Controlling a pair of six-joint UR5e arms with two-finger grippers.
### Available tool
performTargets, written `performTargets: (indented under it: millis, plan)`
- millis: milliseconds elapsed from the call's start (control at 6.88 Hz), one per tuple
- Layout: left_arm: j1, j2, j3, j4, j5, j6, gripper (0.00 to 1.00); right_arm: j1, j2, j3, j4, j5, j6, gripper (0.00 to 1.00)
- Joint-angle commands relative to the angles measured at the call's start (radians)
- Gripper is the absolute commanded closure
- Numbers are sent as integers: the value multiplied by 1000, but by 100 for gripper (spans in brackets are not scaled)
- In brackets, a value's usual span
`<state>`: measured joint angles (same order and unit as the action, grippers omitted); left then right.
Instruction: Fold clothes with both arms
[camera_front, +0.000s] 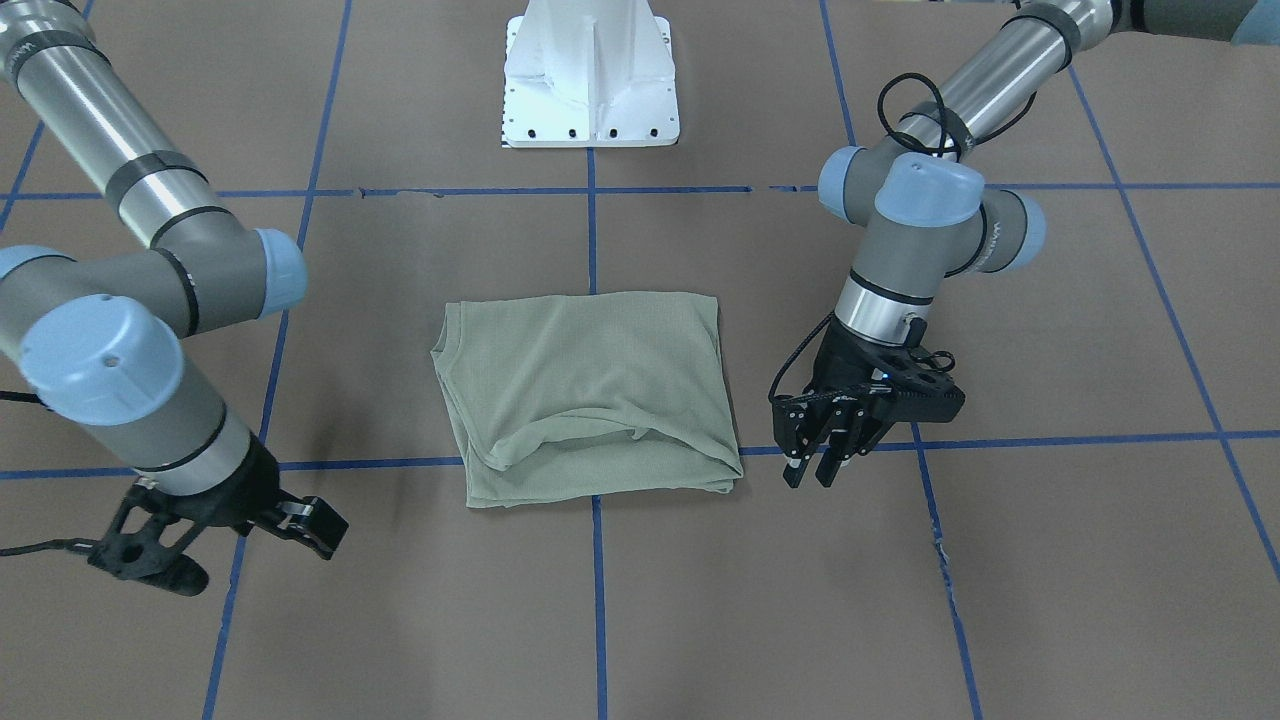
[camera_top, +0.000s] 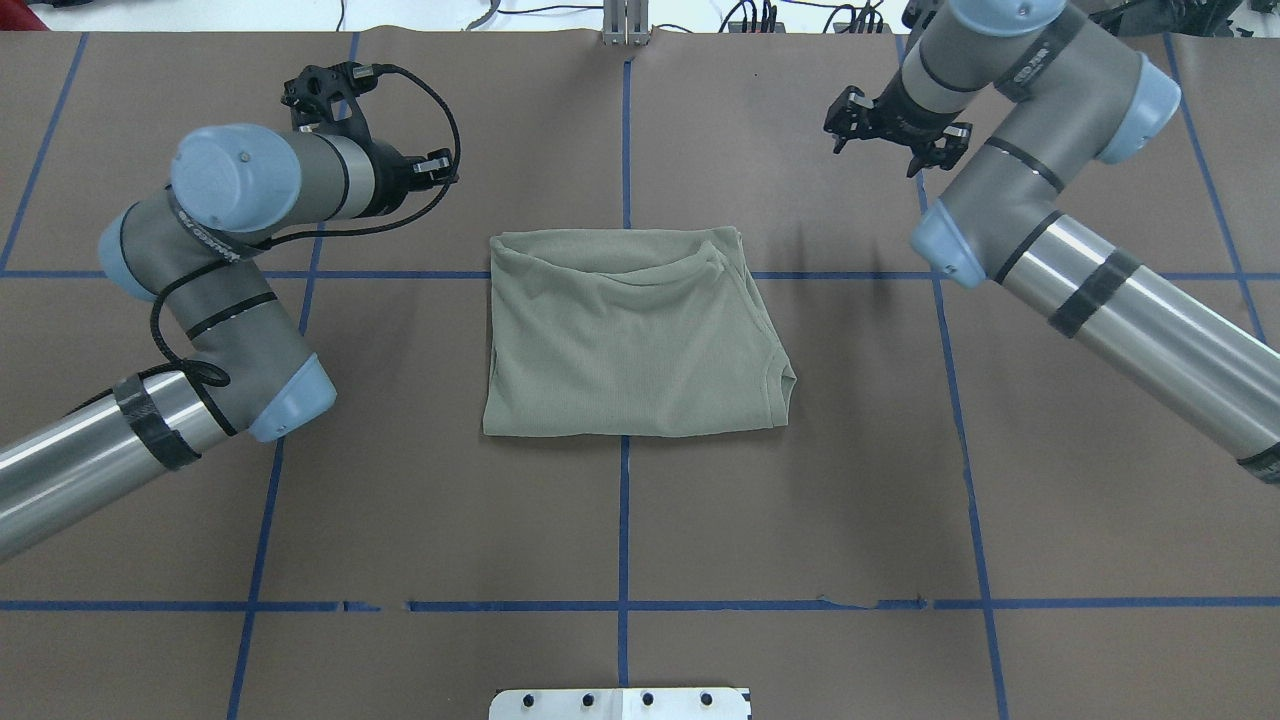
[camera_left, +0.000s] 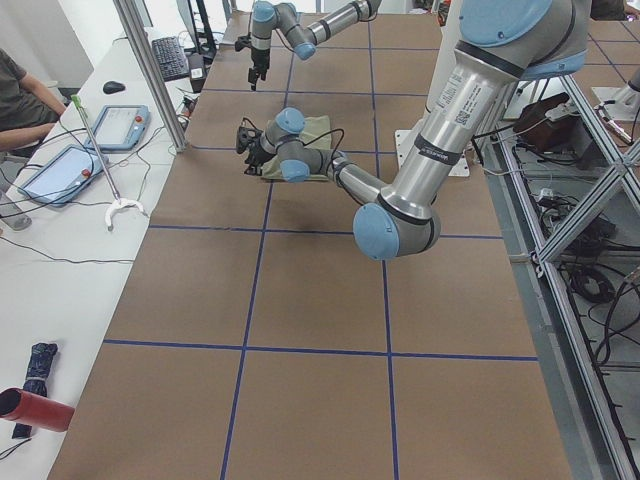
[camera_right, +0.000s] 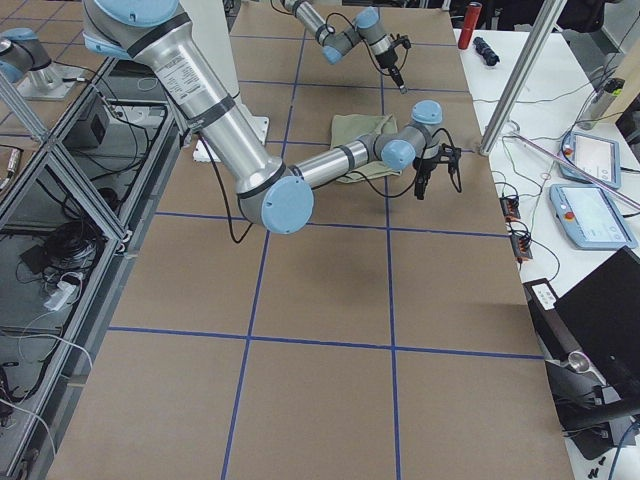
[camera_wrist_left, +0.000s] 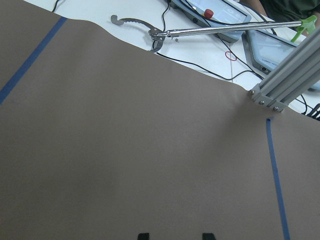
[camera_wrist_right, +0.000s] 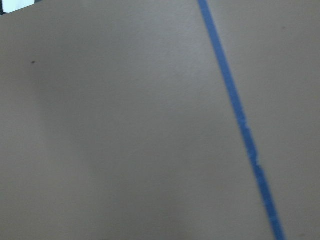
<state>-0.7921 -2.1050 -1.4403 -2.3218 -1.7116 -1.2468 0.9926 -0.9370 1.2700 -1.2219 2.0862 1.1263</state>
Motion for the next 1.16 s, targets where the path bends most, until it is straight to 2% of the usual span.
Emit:
performTargets:
  millis: [0, 145, 291, 436, 581, 727, 872, 1018]
  plan:
    - [-173, 121, -47, 10, -298, 300, 54, 186, -145, 38, -5, 174, -342, 0]
    - [-261, 170, -54, 12, -425, 437, 54, 298, -211, 39, -7, 249, -519, 0]
    - [-335, 222, -55, 12, -512, 528, 54, 369, -268, 39, -16, 268, -666, 0]
    - [-413, 264, -57, 33, -599, 641, 54, 436, -302, 46, -75, 270, -801, 0]
    - [-512, 276, -83, 132, -671, 749, 54, 493, -322, 60, -162, 268, -936, 0]
    - [-586, 330, -128, 257, -697, 934, 54, 558, -324, 74, -259, 267, -1073, 0]
    - [-642, 371, -206, 380, -698, 1030, 53, 605, -338, 100, -340, 262, -1162, 0]
    - [-666, 378, -231, 454, -695, 1041, 53, 603, -364, 138, -350, 246, -1162, 0]
